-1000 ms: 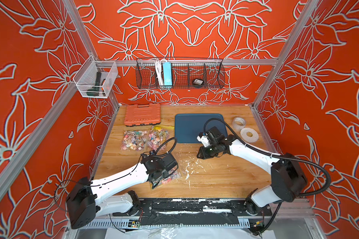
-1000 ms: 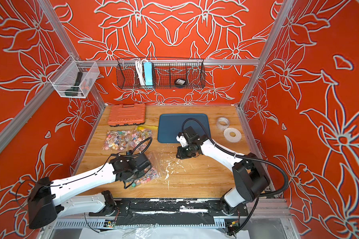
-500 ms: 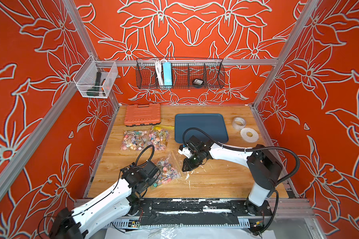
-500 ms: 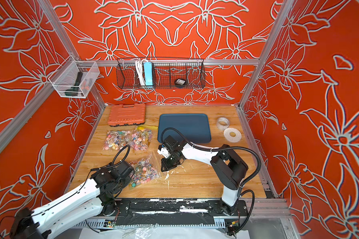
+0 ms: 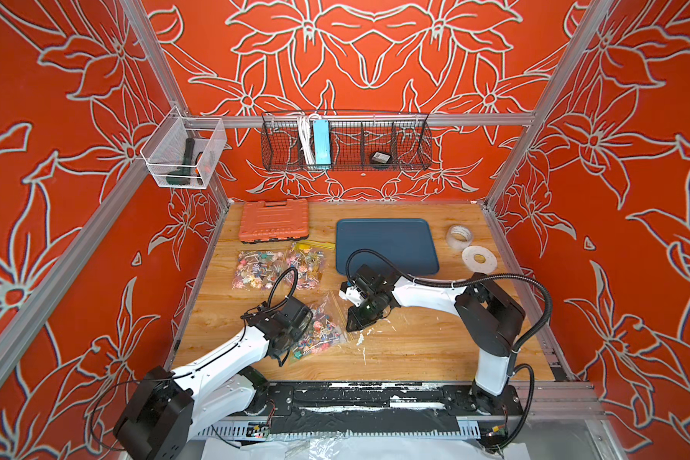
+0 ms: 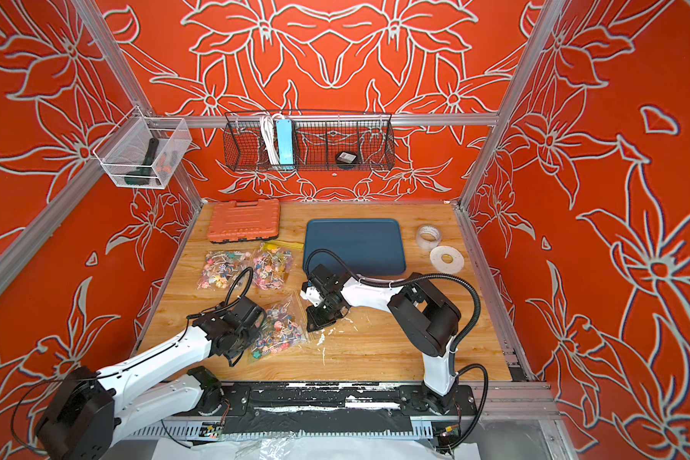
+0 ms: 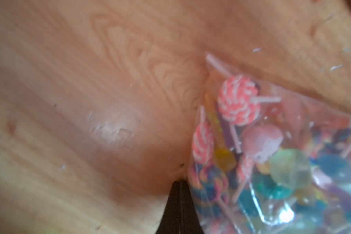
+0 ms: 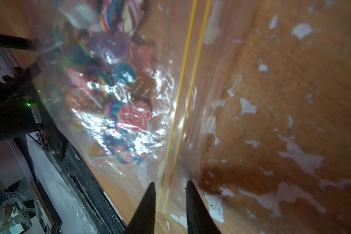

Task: Pour candies out of the ziploc bag
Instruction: Adjust the ziploc bag at the center of the board.

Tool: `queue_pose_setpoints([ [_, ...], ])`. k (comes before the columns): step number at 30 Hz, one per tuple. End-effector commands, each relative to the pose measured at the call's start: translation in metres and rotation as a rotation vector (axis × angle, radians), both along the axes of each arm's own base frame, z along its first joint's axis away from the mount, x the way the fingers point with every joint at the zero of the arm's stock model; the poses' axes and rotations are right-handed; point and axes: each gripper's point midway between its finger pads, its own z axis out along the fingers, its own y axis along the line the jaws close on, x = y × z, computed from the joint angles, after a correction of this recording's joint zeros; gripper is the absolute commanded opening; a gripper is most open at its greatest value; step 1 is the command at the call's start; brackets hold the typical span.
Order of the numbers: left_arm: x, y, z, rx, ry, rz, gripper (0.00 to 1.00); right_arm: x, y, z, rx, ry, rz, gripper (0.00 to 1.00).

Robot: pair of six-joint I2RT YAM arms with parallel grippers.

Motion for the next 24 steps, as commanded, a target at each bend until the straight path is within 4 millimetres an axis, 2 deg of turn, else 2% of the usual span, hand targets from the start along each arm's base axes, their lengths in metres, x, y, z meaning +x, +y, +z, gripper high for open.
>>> queue_pose_setpoints([
  [1, 0.009, 0.001, -0.009, 0.029, 0.000, -0.038, 0.03, 0.007, 0.002, 0.002, -0.007, -0.033, -0.020, 0.27],
  [15, 0.071, -0.003, 0.006, 0.134, -0.057, -0.134, 0.01, 0.016, -0.019, 0.023, -0.073, -0.128, -0.067, 0.28],
  [19, 0.080, -0.007, 0.022, 0.125, -0.090, -0.151, 0.00, 0.023, -0.028, 0.033, -0.095, -0.178, -0.084, 0.28],
  [22, 0.076, -0.010, 0.042, 0.128, -0.105, -0.174, 0.00, 0.031, -0.045, 0.043, -0.118, -0.226, -0.121, 0.29],
  [24, 0.070, -0.014, 0.061, 0.154, -0.114, -0.207, 0.08, 0.040, -0.063, 0.047, -0.138, -0.253, -0.167, 0.29],
])
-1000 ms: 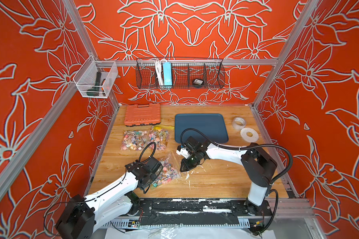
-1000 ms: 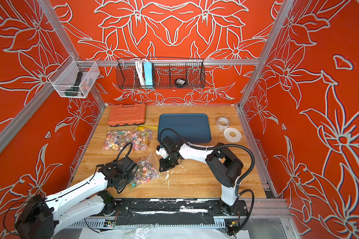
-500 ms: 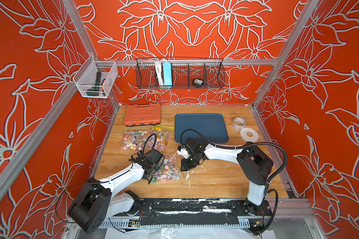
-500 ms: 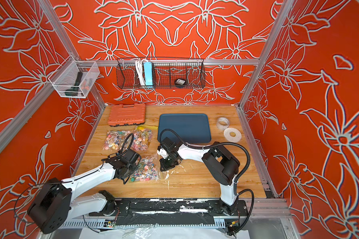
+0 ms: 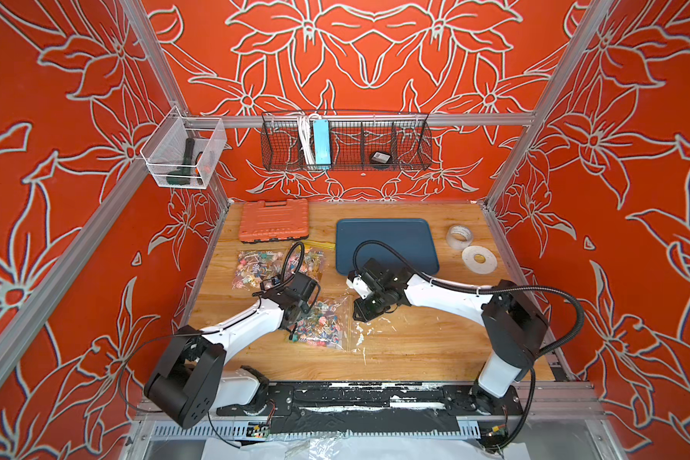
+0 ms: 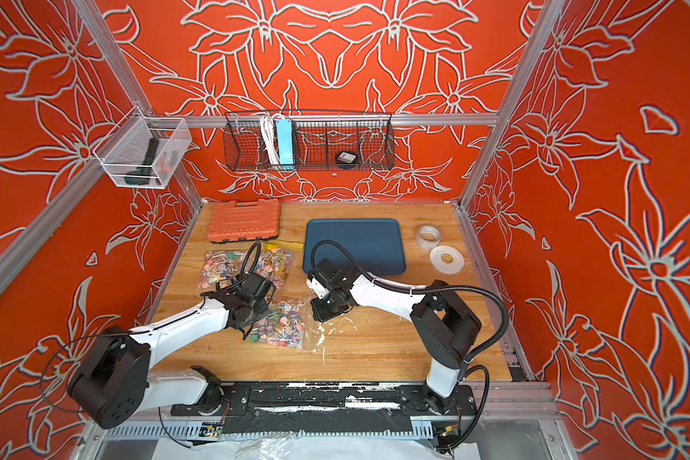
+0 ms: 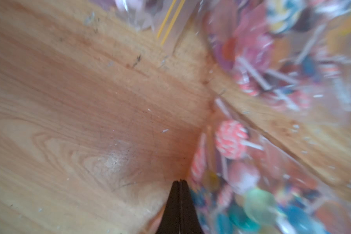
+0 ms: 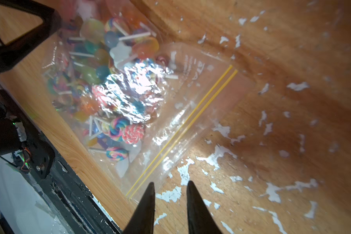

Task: Pour candies out of the ziploc bag
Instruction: Adjust the ziploc bag at the center of the board, then open the ziploc bag at the center of the board.

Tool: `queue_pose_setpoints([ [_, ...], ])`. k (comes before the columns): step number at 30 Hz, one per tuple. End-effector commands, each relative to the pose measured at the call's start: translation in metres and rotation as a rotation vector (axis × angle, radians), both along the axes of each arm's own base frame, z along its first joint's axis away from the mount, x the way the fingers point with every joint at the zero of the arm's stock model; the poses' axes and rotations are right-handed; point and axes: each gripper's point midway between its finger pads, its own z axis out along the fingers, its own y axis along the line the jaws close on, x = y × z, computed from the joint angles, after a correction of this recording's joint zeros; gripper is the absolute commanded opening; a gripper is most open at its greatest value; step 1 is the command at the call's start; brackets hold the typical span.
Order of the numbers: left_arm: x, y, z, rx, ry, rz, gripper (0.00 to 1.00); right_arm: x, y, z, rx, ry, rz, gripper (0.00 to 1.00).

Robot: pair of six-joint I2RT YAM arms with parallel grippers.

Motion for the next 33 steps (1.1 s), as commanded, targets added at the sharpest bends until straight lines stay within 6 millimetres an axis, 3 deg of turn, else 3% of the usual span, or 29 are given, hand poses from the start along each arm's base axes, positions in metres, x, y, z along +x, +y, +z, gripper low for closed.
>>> queue_pose_setpoints([
  [1, -0.008, -0.007, 0.033, 0.047, -0.013, -0.062, 0.16, 0.014, -0.042, 0.009, -0.073, -0.059, -0.096, 0.29],
  [5, -0.019, -0.042, 0.053, 0.083, 0.029, -0.167, 0.32, 0.032, -0.090, 0.014, -0.077, -0.077, -0.242, 0.29],
  [9, -0.024, -0.093, 0.054, 0.100, 0.051, -0.269, 0.31, 0.039, -0.125, 0.016, -0.080, -0.097, -0.364, 0.30],
  [12, -0.031, -0.130, 0.041, 0.076, 0.069, -0.335, 0.31, 0.037, -0.138, 0.014, -0.076, -0.097, -0.411, 0.32],
  [16, -0.040, -0.173, 0.025, 0.010, 0.064, -0.406, 0.48, 0.034, -0.144, 0.008, -0.077, -0.084, -0.429, 0.34],
  [19, -0.043, -0.195, 0.013, -0.012, 0.064, -0.441, 0.51, 0.035, -0.146, 0.006, -0.080, -0.080, -0.436, 0.34],
  [23, -0.040, -0.201, 0.000, 0.034, 0.080, -0.445, 0.48, 0.035, -0.145, 0.003, -0.075, -0.072, -0.432, 0.34],
  [28, -0.034, -0.194, -0.010, 0.117, 0.088, -0.416, 0.40, 0.035, -0.146, 0.000, -0.078, -0.062, -0.429, 0.34],
  [33, -0.032, -0.185, -0.014, 0.173, 0.092, -0.394, 0.39, 0.035, -0.146, -0.002, -0.074, -0.056, -0.427, 0.33],
])
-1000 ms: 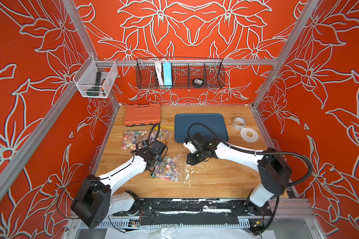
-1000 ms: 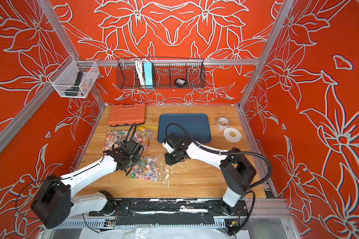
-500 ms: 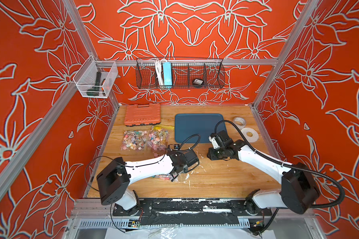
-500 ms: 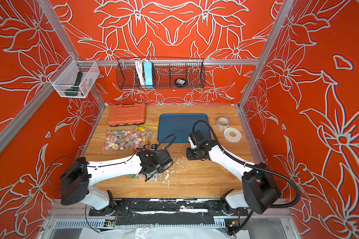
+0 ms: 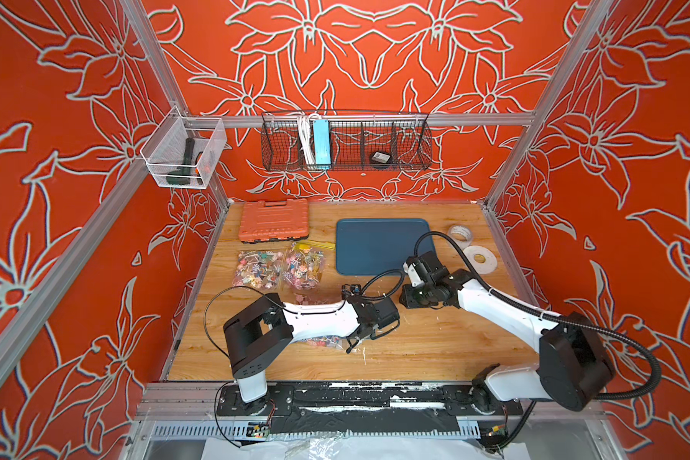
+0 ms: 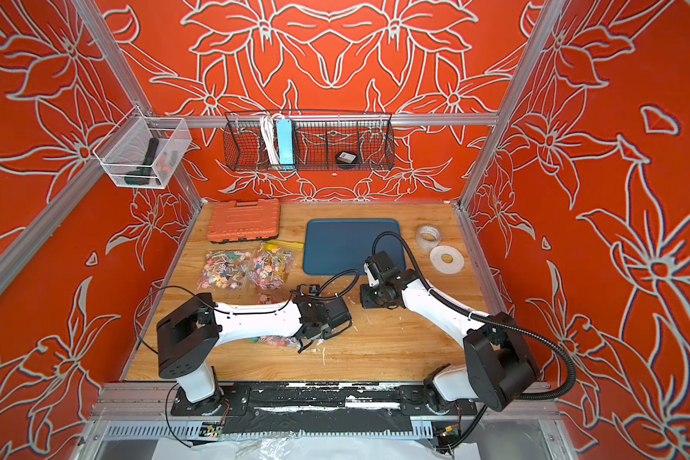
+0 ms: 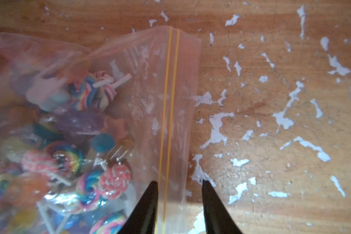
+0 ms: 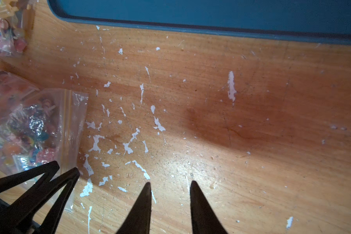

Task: Pour candies out of the ziploc bag
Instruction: Open the ziploc bag at the center of the board.

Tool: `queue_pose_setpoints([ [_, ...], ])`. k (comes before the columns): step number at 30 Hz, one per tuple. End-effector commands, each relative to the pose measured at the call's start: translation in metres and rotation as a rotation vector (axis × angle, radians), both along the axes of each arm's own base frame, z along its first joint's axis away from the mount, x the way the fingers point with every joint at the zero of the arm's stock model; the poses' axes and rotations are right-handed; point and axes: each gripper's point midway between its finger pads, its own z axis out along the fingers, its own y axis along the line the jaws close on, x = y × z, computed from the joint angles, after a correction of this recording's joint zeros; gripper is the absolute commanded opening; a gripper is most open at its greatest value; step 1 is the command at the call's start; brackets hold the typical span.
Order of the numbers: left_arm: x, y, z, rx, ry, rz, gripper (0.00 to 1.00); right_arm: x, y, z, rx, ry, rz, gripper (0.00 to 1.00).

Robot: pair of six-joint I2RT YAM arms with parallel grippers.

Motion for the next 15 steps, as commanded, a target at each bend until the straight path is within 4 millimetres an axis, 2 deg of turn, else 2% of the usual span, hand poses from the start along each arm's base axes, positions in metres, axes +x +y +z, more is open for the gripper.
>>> queue_pose_setpoints([
  [1, 0.003, 0.011, 0.000, 0.066, -0.019, 0.030, 0.38, -0.003, -0.003, -0.008, -0.004, 0.023, -0.006, 0.33],
  [6, 0.002, 0.008, -0.008, 0.073, -0.002, 0.016, 0.36, -0.002, -0.001, -0.008, 0.004, 0.028, -0.003, 0.33],
  [15, 0.002, 0.005, -0.014, 0.078, 0.010, 0.009, 0.21, -0.003, 0.000, -0.009, 0.008, 0.032, 0.002, 0.33],
])
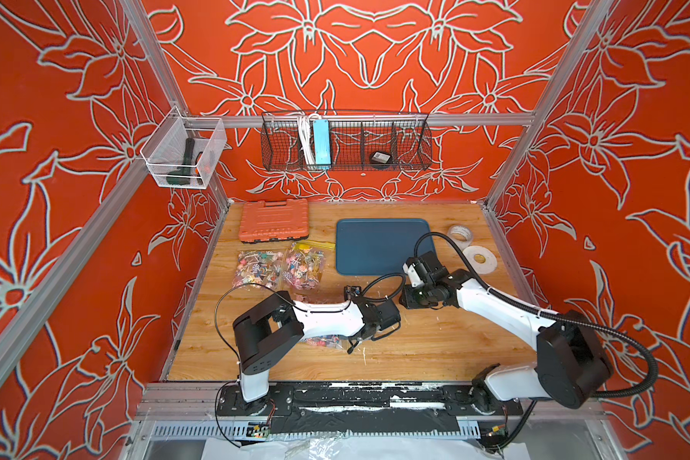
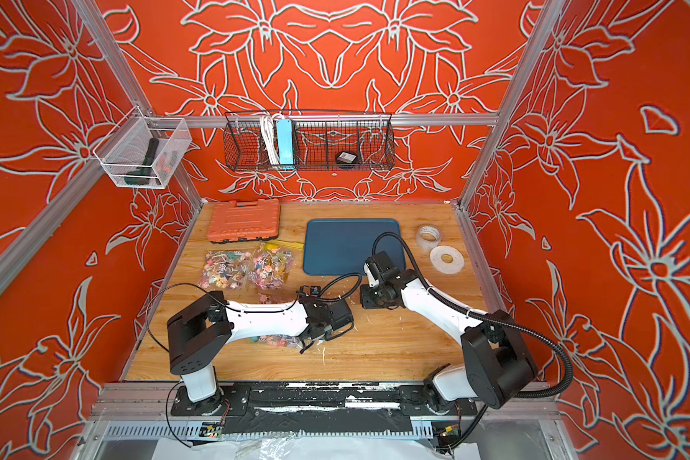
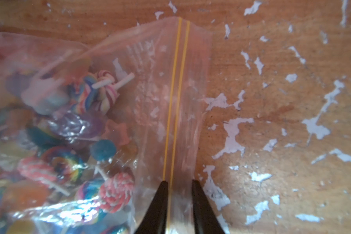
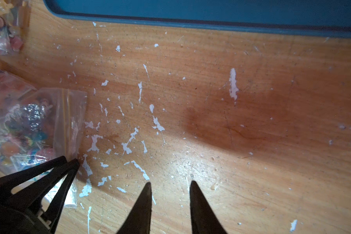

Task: Pour candies out of the ziploc bag
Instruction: Open the ziploc bag at the center of the board.

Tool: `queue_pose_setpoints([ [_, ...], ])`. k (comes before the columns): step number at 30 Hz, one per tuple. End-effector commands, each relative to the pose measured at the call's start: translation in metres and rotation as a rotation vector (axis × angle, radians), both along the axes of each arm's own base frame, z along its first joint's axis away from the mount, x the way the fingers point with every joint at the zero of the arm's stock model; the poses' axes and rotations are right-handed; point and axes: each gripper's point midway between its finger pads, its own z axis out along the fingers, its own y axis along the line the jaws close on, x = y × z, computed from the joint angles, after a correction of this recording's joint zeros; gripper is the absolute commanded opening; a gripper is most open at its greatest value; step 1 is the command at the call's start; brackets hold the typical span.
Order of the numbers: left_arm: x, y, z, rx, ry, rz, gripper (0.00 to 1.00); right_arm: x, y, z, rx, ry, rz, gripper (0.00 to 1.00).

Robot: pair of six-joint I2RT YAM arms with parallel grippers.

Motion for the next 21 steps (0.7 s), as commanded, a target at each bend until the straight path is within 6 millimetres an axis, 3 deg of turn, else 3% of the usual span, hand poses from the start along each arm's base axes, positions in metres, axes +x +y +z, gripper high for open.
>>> queue_pose_setpoints([
  [1, 0.001, 0.001, -0.001, 0.023, -0.003, 0.008, 0.20, -0.003, -0.001, -0.005, 0.003, 0.018, 0.002, 0.32],
  [10, 0.002, 0.008, 0.006, 0.041, -0.017, 0.021, 0.01, -0.003, 0.000, -0.004, 0.008, 0.019, 0.006, 0.32],
  [16, 0.005, 0.016, 0.025, 0.054, -0.062, 0.023, 0.00, -0.003, 0.004, -0.005, 0.021, 0.028, 0.021, 0.32],
  [21, 0.010, 0.010, 0.039, -0.012, -0.102, -0.034, 0.00, -0.008, 0.020, -0.004, 0.095, 0.054, 0.081, 0.32],
])
